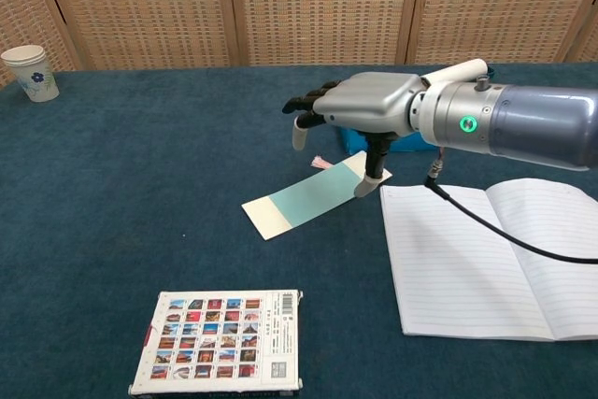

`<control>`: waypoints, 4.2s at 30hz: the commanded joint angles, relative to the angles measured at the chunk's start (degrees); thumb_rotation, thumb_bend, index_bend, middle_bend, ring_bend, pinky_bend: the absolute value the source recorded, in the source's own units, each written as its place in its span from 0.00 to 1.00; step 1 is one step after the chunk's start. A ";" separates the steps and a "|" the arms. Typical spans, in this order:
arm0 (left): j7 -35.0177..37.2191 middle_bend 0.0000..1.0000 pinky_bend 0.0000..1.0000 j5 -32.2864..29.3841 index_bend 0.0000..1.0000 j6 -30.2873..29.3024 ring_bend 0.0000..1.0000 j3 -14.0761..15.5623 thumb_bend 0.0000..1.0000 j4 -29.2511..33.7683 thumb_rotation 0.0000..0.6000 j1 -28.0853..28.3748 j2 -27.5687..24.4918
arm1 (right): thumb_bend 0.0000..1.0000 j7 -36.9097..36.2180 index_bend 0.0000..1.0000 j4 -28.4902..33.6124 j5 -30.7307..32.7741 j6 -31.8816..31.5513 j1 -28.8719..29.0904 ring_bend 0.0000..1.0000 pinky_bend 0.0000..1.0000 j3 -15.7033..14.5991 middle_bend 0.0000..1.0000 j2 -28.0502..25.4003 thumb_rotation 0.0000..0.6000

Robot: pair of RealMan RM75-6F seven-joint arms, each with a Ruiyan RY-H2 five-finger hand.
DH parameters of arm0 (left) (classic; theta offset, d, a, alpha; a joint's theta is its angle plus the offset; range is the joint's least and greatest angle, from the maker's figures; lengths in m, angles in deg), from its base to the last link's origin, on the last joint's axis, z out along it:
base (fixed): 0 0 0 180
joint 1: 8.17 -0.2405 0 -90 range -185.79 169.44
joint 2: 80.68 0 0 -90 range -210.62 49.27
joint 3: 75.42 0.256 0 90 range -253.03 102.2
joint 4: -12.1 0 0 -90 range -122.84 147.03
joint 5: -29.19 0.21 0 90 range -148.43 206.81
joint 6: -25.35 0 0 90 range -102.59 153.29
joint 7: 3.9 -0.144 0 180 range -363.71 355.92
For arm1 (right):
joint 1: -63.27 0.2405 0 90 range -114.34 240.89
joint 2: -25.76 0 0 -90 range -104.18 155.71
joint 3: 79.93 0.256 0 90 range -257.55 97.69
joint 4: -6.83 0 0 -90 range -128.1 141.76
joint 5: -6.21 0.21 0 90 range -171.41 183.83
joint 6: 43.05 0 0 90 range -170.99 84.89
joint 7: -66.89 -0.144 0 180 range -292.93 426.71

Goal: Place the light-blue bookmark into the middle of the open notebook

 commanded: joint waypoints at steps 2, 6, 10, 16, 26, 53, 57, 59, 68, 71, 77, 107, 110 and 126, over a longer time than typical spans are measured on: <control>0.27 0.00 0.00 -0.15 0.00 -0.01 0.00 -0.03 0.04 -0.18 1.00 0.09 0.11 | 0.16 -0.72 0.24 -2.52 0.67 1.90 1.98 0.00 0.01 -0.56 0.00 1.74 1.00; 0.52 0.00 0.00 -0.50 0.00 0.26 0.00 -0.07 0.04 -0.44 1.00 0.21 0.16 | 0.16 -1.52 0.23 -4.67 0.91 2.45 3.21 0.00 0.01 -0.69 0.00 3.11 1.00; 0.77 0.00 0.00 -0.85 0.00 0.75 0.00 -0.11 0.04 -0.73 1.00 0.45 0.27 | 0.17 -2.27 0.25 -8.05 1.37 2.64 4.58 0.00 0.01 -0.40 0.00 5.20 1.00; 1.11 0.00 0.00 -1.24 0.00 1.31 0.00 -0.08 0.04 -1.07 1.00 0.68 0.32 | 0.17 -1.94 0.27 -10.91 3.58 4.80 6.18 0.00 0.01 0.03 0.00 6.94 1.00; 1.88 0.00 0.00 -1.78 0.00 2.04 0.00 -0.11 0.04 -1.79 1.00 1.04 0.46 | 0.17 1.57 0.31 -14.45 8.42 8.29 7.90 0.00 0.02 0.27 0.00 8.86 1.00; 2.52 0.00 0.00 -1.21 0.00 1.67 0.00 0.37 0.04 -1.92 1.00 1.20 0.36 | 0.17 10.96 0.31 -11.92 18.53 9.01 8.22 0.00 0.02 -1.42 0.00 8.03 1.00; 2.60 0.00 0.00 -1.22 0.00 1.65 0.00 0.39 0.04 -1.90 1.00 1.20 0.33 | 0.17 11.32 0.31 -11.64 19.20 8.77 8.32 0.00 0.02 -1.53 0.00 8.07 1.00; 2.66 0.00 0.00 -1.13 0.00 1.57 0.00 0.41 0.04 -1.91 1.00 1.20 0.33 | 0.17 11.45 0.31 -11.51 19.38 8.66 8.41 0.00 0.02 -1.61 0.00 8.08 1.00; 2.91 0.00 0.00 -1.24 0.00 1.66 0.00 0.42 0.04 -2.03 1.00 1.24 0.32 | 0.17 11.54 0.31 -12.10 20.03 8.56 8.76 0.00 0.02 -2.00 0.00 8.71 1.00; 2.93 0.00 0.00 -1.27 0.00 1.73 0.00 0.44 0.04 -2.04 1.00 1.27 0.31 | 0.17 11.52 0.31 -12.29 20.11 8.63 8.90 0.00 0.02 -2.15 0.00 8.90 1.00; 2.96 0.00 0.00 -1.35 0.00 1.74 0.00 0.44 0.04 -1.96 1.00 1.27 0.24 | 0.17 11.38 0.30 -12.66 20.24 8.77 9.00 0.00 0.02 -2.53 0.00 9.24 1.00; 3.42 0.00 0.00 -1.09 0.00 1.52 0.00 0.58 0.04 -1.78 1.00 1.26 0.04 | 0.22 10.35 0.54 -11.42 18.18 7.08 9.17 0.00 0.03 -3.33 0.03 8.94 1.00; 3.46 0.00 0.00 -0.99 0.00 1.42 0.00 0.61 0.04 -1.71 1.00 1.24 -0.03 | 0.22 10.78 0.55 -10.59 18.04 6.64 9.25 0.00 0.03 -3.21 0.03 8.24 1.00; 3.62 0.00 0.00 0.25 0.00 0.60 0.00 0.98 0.04 -1.16 1.00 1.13 -0.26 | 0.22 17.23 0.55 -0.97 20.88 2.29 7.88 0.00 0.03 -3.50 0.03 1.80 1.00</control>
